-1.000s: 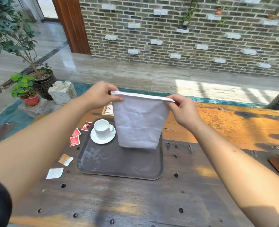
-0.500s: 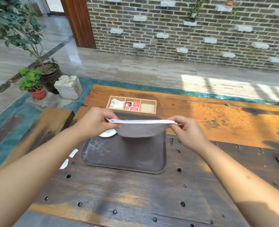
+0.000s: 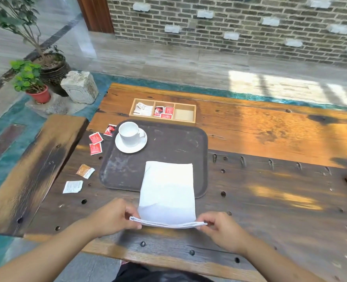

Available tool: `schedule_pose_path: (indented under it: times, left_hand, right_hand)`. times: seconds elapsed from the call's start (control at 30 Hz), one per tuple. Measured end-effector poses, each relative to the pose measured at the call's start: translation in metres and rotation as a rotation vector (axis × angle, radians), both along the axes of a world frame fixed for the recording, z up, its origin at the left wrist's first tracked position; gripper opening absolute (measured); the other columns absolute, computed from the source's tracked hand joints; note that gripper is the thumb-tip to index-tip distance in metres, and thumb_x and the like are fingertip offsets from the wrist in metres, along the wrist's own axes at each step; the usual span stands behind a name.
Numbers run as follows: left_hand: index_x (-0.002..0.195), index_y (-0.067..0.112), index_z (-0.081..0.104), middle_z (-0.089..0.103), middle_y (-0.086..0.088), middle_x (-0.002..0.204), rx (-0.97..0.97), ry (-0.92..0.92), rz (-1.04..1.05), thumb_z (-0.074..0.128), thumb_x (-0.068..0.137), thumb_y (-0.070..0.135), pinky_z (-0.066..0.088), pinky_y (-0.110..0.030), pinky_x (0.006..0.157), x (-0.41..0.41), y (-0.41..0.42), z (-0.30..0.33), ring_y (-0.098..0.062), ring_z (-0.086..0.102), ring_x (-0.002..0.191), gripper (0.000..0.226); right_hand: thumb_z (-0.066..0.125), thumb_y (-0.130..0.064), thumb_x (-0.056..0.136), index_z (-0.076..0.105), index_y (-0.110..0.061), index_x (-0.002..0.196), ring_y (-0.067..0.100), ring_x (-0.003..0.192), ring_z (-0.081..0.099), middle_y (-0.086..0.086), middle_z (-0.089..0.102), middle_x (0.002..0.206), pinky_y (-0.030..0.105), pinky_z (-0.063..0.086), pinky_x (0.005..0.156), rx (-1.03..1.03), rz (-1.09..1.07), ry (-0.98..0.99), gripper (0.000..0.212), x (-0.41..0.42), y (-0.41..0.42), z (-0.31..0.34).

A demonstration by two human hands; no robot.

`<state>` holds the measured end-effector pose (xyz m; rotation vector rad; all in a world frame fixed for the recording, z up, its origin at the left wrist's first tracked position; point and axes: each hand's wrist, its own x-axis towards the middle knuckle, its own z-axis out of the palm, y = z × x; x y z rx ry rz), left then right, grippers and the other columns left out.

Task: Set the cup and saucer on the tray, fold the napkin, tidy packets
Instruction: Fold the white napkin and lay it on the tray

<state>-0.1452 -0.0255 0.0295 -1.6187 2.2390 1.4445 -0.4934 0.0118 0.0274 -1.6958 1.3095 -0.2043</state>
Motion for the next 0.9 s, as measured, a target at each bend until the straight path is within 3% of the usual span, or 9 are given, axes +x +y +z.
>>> schedule_pose_path:
  times: [0.07,0.17,0.27,0.37,0.43,0.53,0.63,0.73,0.9]
  left_hand:
    - [0.079,0.040,0.077,0.074,0.018,0.075,0.032,-0.011,0.020,0.073,0.075,0.053,0.050,-0.032,0.071,0.001,0.004,-0.009,-0.003,0.064,0.072,0.015]
    - [0.075,0.015,0.069,0.060,0.007,0.061,0.013,0.001,0.116,0.072,0.080,0.049,0.037,-0.030,0.060,0.002,-0.003,-0.018,-0.005,0.050,0.059,0.034]
    - [0.064,0.009,0.055,0.045,0.006,0.056,-0.003,0.031,0.218,0.074,0.083,0.041,0.030,-0.028,0.056,-0.001,-0.021,-0.021,-0.004,0.040,0.053,0.042]
    - [0.073,0.007,0.066,0.058,-0.003,0.060,-0.013,0.063,0.289,0.074,0.085,0.036,0.038,-0.030,0.061,-0.005,-0.043,-0.024,-0.007,0.049,0.059,0.033]
    - [0.077,0.007,0.069,0.070,-0.012,0.074,-0.030,0.052,0.328,0.073,0.086,0.034,0.044,-0.031,0.066,-0.007,-0.058,-0.028,-0.011,0.057,0.066,0.029]
    - [0.070,0.015,0.067,0.073,-0.009,0.078,-0.018,0.062,0.397,0.073,0.086,0.031,0.046,-0.030,0.066,-0.010,-0.081,-0.041,-0.015,0.063,0.069,0.024]
    - [0.070,0.011,0.065,0.072,-0.011,0.076,0.052,0.102,0.479,0.071,0.088,0.028,0.056,-0.042,0.076,-0.013,-0.103,-0.057,-0.021,0.065,0.069,0.025]
    - [0.074,-0.004,0.057,0.061,-0.011,0.071,0.087,0.115,0.520,0.068,0.090,0.029,0.055,-0.048,0.080,-0.014,-0.122,-0.073,-0.018,0.058,0.066,0.038]
    - [0.070,-0.001,0.050,0.053,-0.008,0.068,0.057,0.057,0.516,0.063,0.093,0.034,0.053,-0.048,0.077,-0.015,-0.150,-0.093,-0.019,0.052,0.067,0.044]
  right_hand:
    - [0.060,-0.028,0.093,0.065,-0.042,0.081,-0.007,0.078,0.060,-0.031,0.066,0.079,0.014,0.044,0.070,0.043,-0.010,-0.008,0.019,0.002,0.002,-0.006]
    - [0.060,-0.020,0.095,0.066,-0.039,0.075,-0.011,0.075,0.059,-0.033,0.066,0.076,0.006,0.040,0.068,0.108,-0.087,-0.069,0.028,0.004,-0.007,-0.009]
    - [0.059,-0.015,0.094,0.069,-0.028,0.076,-0.007,0.069,0.055,-0.021,0.064,0.070,0.013,0.040,0.067,0.110,-0.165,-0.081,0.025,0.005,-0.028,-0.012]
    - [0.059,-0.016,0.095,0.072,-0.016,0.086,-0.006,0.063,0.054,-0.018,0.064,0.067,0.012,0.038,0.061,0.111,-0.231,-0.101,0.016,0.004,-0.053,-0.017]
    - [0.059,-0.019,0.095,0.072,-0.016,0.086,-0.004,0.059,0.051,-0.015,0.063,0.067,0.016,0.037,0.058,0.117,-0.267,-0.094,0.016,0.006,-0.071,-0.023]
    - [0.059,-0.021,0.094,0.070,-0.020,0.081,0.007,0.060,0.048,-0.004,0.060,0.068,0.027,0.036,0.059,0.131,-0.334,-0.067,0.017,0.010,-0.098,-0.034]
    - [0.060,-0.019,0.093,0.070,-0.013,0.083,0.015,0.063,0.051,0.013,0.061,0.069,0.032,0.041,0.063,0.177,-0.414,-0.054,0.016,0.013,-0.123,-0.048]
    - [0.060,-0.020,0.091,0.067,-0.017,0.077,0.014,0.061,0.049,0.001,0.056,0.066,0.028,0.041,0.060,0.174,-0.435,-0.001,0.016,0.016,-0.144,-0.061]
    - [0.059,-0.022,0.091,0.061,-0.020,0.073,0.013,0.062,0.046,-0.007,0.050,0.061,0.029,0.037,0.060,0.143,-0.412,0.094,0.018,0.023,-0.174,-0.078]
